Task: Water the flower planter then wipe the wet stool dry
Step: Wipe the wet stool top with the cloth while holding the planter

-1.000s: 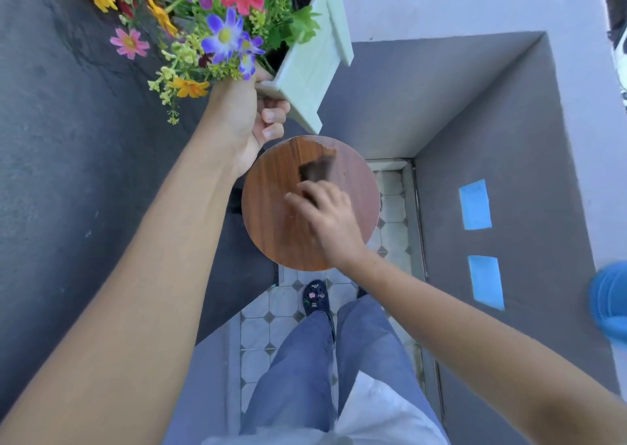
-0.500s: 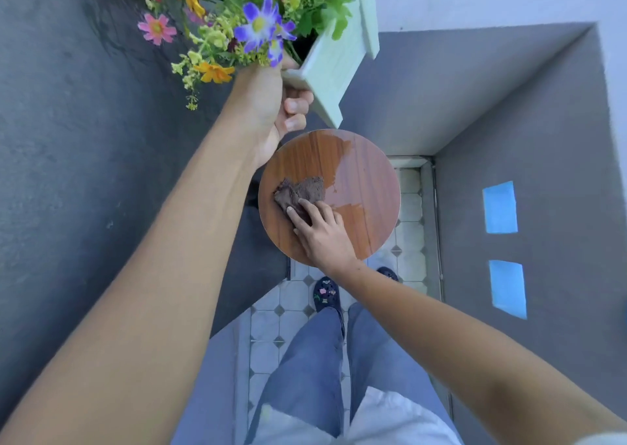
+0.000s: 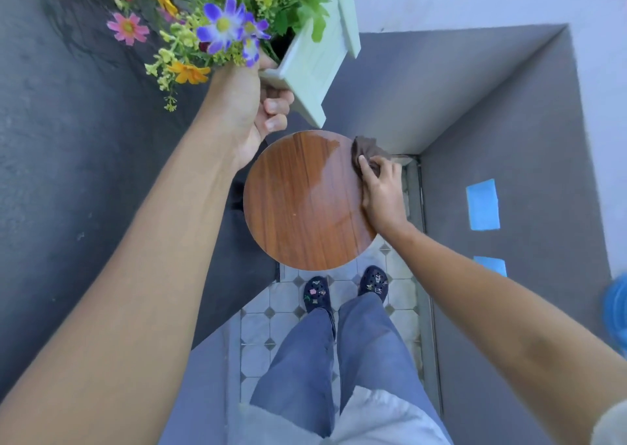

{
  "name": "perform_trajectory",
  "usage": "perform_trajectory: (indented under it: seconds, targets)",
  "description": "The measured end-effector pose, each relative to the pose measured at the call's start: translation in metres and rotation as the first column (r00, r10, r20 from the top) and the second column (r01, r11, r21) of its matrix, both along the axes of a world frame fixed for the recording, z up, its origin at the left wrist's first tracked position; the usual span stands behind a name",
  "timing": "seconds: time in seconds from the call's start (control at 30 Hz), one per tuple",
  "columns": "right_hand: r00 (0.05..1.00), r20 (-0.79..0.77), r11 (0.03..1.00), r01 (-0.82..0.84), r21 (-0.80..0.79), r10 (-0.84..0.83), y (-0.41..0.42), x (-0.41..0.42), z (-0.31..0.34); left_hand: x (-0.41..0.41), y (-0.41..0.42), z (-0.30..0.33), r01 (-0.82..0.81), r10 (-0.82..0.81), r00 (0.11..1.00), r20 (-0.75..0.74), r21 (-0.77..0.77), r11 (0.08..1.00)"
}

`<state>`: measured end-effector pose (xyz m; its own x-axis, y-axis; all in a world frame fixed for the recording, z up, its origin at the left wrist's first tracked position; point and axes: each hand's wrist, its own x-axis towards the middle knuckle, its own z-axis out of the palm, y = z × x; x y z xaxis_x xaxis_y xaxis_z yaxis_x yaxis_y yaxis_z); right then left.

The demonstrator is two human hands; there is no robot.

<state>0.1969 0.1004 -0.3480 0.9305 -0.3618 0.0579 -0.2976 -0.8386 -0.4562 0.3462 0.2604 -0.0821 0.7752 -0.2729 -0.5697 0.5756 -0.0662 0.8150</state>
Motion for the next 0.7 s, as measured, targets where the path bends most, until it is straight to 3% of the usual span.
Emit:
perform_trajectory:
  seconds: [0.13, 0.3, 0.47, 0.53, 0.6, 0.7]
  targets:
    - [0.981, 0.034, 0.981, -0.194, 0.018, 0.193, 0.061, -0.029, -0.004, 0.001, -0.002, -0.001, -0.003, 0.003, 1.0, -0.001, 0.003, 1.0]
    - [0.883, 0.023, 0.877, -0.469, 0.101, 0.469, 0.137, -0.081, -0.006, 0.004, -0.005, -0.002, -0.009, 0.009, 1.0, -0.003, 0.012, 1.0]
    - [0.823, -0.005, 0.823, -0.568, 0.016, 0.568, 0.095, -0.098, -0.008, 0.013, 0.0, -0.001, 0.007, -0.007, 1.0, 0.014, 0.02, 1.0]
    - [0.883, -0.006, 0.883, -0.469, -0.004, 0.469, 0.057, -0.085, -0.008, 0.014, 0.002, -0.002, 0.014, -0.015, 1.0, 0.027, 0.019, 1.0]
    - [0.971, -0.005, 0.971, -0.24, 0.013, 0.241, 0.023, -0.063, -0.006, 0.014, 0.002, -0.003, 0.019, -0.02, 0.999, 0.035, 0.012, 1.0]
    - [1.0, -0.018, 0.999, -0.002, 0.038, 0.002, 0.008, -0.038, -0.002, 0.015, 0.001, -0.002, 0.008, -0.008, 1.0, 0.028, 0.008, 1.0]
